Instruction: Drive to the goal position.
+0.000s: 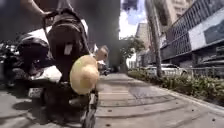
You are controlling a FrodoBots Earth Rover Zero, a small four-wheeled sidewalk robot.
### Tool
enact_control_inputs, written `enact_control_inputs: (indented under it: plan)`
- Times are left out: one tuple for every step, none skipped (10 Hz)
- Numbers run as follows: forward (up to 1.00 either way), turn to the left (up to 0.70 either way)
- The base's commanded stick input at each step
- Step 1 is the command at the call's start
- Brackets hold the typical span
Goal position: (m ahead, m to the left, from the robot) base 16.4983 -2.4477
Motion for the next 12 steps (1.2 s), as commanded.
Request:
enact_control_inputs:
  plan:
    - [-0.29,0.0]
    - [0.0,0.0]
    - [0.0,0.0]
    - [0.0,0.0]
    - [0.0,0.0]
    - [0.0,0.0]
    - [0.0,0.0]
    - [0.0,0.0]
    - [0.0,0.0]
    - [0.0,0.0]
    - [0.17,0.0]
    - [0.7,0.0]
